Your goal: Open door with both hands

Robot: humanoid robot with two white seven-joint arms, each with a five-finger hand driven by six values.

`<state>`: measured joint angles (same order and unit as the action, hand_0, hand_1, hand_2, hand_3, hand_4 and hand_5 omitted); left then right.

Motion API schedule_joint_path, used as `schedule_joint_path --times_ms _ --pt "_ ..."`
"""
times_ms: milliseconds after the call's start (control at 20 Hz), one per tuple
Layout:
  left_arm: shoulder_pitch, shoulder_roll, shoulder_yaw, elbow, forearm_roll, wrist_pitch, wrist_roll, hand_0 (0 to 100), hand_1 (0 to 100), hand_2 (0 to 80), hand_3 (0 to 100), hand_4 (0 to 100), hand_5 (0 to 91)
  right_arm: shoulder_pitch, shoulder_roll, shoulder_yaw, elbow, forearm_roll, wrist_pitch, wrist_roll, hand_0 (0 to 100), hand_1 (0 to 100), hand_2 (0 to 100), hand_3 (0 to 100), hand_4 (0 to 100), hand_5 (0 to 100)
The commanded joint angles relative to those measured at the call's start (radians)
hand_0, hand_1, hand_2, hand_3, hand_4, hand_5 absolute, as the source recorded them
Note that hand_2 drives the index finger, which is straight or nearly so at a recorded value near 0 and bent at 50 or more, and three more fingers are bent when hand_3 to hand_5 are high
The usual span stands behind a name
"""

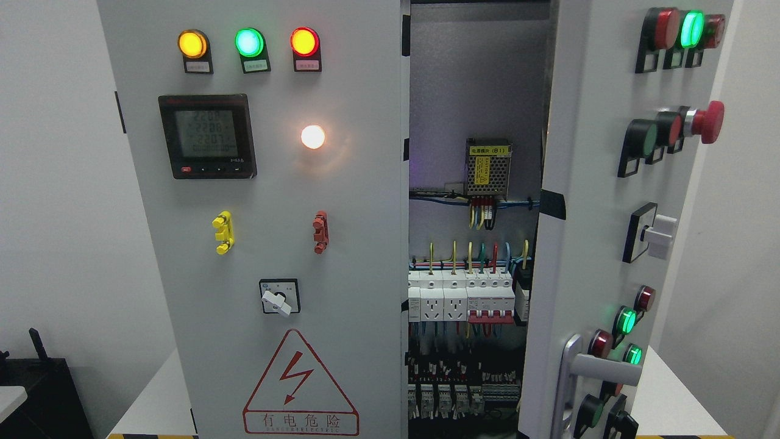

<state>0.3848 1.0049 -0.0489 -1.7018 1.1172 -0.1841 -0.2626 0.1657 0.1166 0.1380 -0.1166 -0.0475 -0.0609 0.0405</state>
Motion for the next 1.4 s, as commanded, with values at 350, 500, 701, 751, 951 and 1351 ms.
schedule_joint_path --times_ms 350,500,701,751,951,1351 --pt "-0.07 0.172 0.044 -0.102 0.142 -0.003 -0.199 0 0 0.0 0 4 0.0 0.0 0.0 0.0 0.0 0.0 -0.001 -0.001 0 0 0 0 0 0" --pt "-0.127 0.17 0.046 -0.102 0.156 0.0 -0.213 0 0 0.0 0 4 0.0 0.0 0.0 0.0 0.0 0.0 -0.001 -0.001 0 0 0 0 0 0" --pt "-0.23 0.161 0.046 -0.101 0.164 0.009 -0.234 0 0 0.0 0 4 0.0 0.0 0.0 0.0 0.0 0.0 -0.001 -0.001 0 0 0 0 0 0" --pt "-0.253 0.161 0.046 -0.101 0.164 0.011 -0.234 0 0 0.0 0 4 0.0 0.0 0.0 0.0 0.0 0.0 -0.001 -0.001 0 0 0 0 0 0" --pt "-0.299 0.172 0.032 -0.137 0.177 0.011 -0.234 0 0 0.0 0 4 0.0 0.0 0.0 0.0 0.0 0.0 -0.001 -0.001 0 0 0 0 0 0" --pt "-0.636 0.257 -0.34 -0.151 0.199 0.011 -0.234 0 0 0.0 0 4 0.0 0.0 0.0 0.0 0.0 0.0 -0.001 -0.001 0 0 0 0 0 0"
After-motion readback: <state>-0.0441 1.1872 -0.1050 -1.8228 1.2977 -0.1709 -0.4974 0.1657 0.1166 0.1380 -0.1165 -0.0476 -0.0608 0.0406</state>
